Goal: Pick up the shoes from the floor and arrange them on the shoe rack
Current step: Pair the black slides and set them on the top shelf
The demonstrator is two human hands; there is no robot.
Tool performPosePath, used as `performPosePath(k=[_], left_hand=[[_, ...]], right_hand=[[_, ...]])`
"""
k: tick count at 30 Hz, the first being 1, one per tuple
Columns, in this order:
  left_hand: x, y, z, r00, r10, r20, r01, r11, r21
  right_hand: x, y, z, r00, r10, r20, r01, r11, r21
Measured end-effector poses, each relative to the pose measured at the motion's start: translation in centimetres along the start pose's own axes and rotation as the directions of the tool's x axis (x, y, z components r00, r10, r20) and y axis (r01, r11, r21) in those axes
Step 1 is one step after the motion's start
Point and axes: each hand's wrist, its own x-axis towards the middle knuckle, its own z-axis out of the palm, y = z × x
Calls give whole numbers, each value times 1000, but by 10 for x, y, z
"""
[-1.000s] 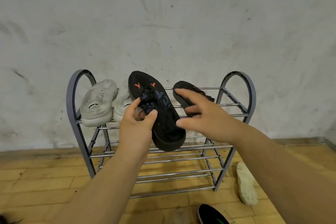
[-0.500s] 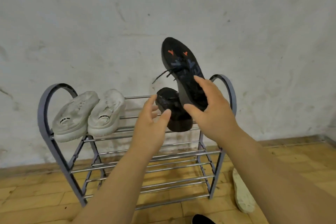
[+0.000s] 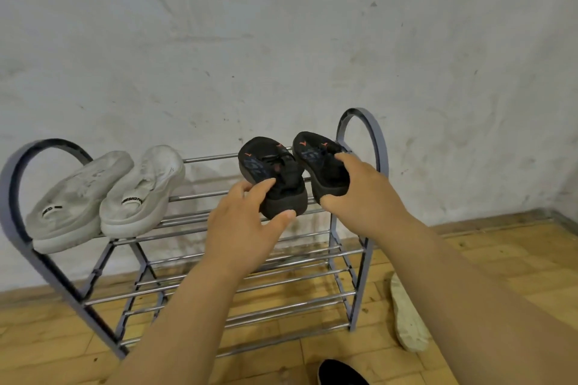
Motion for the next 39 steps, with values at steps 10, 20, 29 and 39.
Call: performPosePath(k=[10,20,29,39], left_hand=[[18,14,0,1000,-30,7,31,997,-77],[15,22,23,998,-36,-48,30,991,-128],[18,25,23,1000,-26,2,26,996,-81],[-2,17,12,990,123,62,-117,989,-90]], right_hand=[[1,8,6,983,-8,-181,-16,991,-135],[1,20,-2,979,-30,-203,1,990,-144],[3,28,-5,982,-39,-187,27,997,-69],[-18,32,-17,970,-85,-229,94,995,29]])
